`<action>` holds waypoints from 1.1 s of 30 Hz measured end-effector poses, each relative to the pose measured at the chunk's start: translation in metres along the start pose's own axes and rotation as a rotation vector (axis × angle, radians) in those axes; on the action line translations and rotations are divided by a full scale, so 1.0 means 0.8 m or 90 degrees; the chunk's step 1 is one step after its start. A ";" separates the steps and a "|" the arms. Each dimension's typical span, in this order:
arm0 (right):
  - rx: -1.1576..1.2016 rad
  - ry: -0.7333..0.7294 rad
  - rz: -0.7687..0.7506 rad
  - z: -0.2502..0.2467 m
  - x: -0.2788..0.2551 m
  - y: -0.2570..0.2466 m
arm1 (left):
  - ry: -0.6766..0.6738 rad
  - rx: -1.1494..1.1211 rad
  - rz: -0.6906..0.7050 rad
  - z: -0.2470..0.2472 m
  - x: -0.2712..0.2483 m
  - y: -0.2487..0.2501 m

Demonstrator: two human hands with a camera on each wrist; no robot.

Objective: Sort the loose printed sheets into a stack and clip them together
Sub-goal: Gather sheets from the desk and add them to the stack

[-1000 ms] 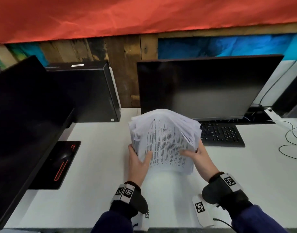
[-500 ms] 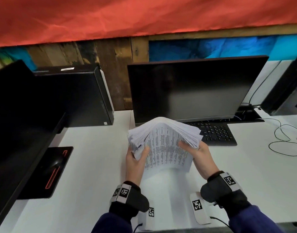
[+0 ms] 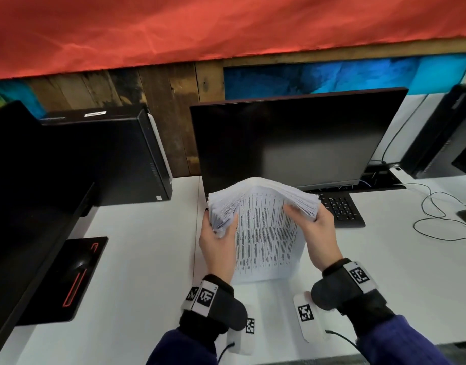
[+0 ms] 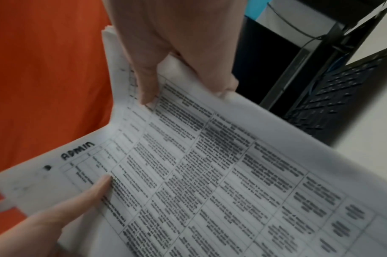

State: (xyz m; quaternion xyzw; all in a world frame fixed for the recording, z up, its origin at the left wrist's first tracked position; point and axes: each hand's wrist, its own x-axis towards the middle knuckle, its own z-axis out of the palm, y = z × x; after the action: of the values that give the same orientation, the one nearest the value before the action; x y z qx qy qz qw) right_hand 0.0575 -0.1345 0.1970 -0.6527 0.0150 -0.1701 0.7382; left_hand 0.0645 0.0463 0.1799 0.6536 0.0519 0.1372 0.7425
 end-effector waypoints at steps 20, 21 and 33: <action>-0.578 0.007 -0.349 -0.026 -0.002 0.004 | -0.165 -0.019 -0.157 -0.032 0.026 -0.053; -0.579 0.007 -0.345 -0.027 -0.001 0.006 | -0.170 -0.015 -0.160 -0.033 0.027 -0.055; -0.625 -0.073 -0.297 -0.022 0.000 -0.013 | -0.169 0.036 -0.203 -0.043 0.027 -0.081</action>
State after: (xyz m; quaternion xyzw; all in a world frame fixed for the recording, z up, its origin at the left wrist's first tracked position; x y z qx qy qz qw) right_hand 0.0512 -0.1524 0.2042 -0.9147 -0.0926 -0.2667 0.2891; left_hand 0.0849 0.0780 0.1133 0.6699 0.0603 -0.0710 0.7366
